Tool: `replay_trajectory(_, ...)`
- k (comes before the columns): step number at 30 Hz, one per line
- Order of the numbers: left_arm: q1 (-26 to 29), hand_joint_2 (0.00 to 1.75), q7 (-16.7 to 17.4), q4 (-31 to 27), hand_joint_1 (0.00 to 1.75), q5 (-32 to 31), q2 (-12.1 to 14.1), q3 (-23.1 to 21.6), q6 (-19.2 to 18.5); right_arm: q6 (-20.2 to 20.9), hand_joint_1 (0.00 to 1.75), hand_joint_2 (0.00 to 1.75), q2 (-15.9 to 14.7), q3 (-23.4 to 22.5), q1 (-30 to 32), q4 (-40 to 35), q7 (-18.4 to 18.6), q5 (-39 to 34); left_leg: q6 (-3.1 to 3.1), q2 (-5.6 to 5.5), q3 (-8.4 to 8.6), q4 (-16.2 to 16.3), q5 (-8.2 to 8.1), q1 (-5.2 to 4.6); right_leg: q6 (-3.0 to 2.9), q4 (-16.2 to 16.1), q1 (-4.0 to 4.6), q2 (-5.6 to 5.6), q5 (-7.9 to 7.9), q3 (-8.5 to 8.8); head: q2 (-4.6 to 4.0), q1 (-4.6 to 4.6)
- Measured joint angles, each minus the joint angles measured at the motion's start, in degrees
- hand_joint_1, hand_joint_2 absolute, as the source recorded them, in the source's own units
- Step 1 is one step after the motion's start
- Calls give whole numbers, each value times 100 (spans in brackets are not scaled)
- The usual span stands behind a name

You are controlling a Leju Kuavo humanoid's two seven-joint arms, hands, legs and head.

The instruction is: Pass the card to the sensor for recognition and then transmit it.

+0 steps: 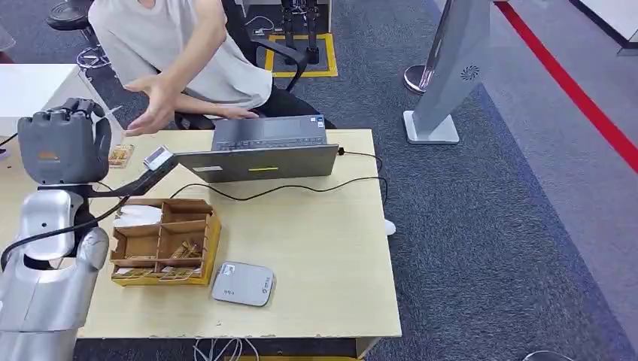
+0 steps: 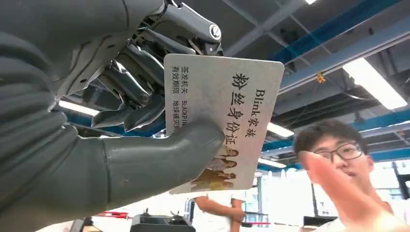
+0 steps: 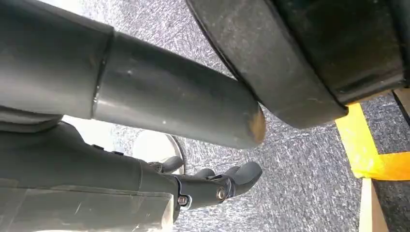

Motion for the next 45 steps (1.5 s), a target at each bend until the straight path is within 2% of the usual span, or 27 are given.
replay_trajectory(12, -148, 175, 0, 393, 175, -26, -9, 103, 0, 26, 0, 0, 4, 13, -20, -4, 20, 4, 0, 3, -3, 0, 0, 0, 0, 0, 0, 3, 1, -6, 0, 0)
replay_trajectory(13, -147, 175, 0, 411, 0, -28, -18, 103, 0, 28, 0, 175, 4, 13, -20, -4, -2, 4, 0, 6, -5, 0, 0, 0, 1, 0, 0, 7, 1, -8, 0, 0)
replay_trajectory(19, -149, 175, 0, 456, 0, -33, -52, 103, -175, 28, 0, 175, 2, 11, -50, -4, -15, 4, 0, 5, -12, 0, -1, -1, 0, -1, 0, 6, 0, -16, 0, 0)
replay_trajectory(39, -78, 175, 61, 411, 0, 22, -90, 103, -216, 9, 0, 175, 0, 15, -19, -11, -15, 11, -1, 2, -14, 0, 1, -1, 0, 2, -1, 4, 0, -17, 0, -2)
replay_trajectory(41, -32, 175, 55, 313, 0, 89, -107, 103, -349, -4, 0, 175, 0, 15, -10, -11, -15, -2, -1, 1, -14, 0, 1, -1, 0, 2, 0, 2, 0, -17, 0, 0)
replay_trajectory(43, 39, 175, -13, 144, 0, 265, -144, 100, -724, -20, 0, 175, 0, 13, -2, -11, -4, -50, -1, 2, -14, 0, 1, -1, 0, 1, -1, 3, 0, -17, 0, 0)
replay_trajectory(45, 211, 175, -77, -213, 0, 464, -175, 43, -1258, -61, 0, 175, 0, 0, 15, -11, 9, -158, -1, 3, -15, 0, 0, -1, 0, 1, -1, 4, 0, -19, 0, 0)
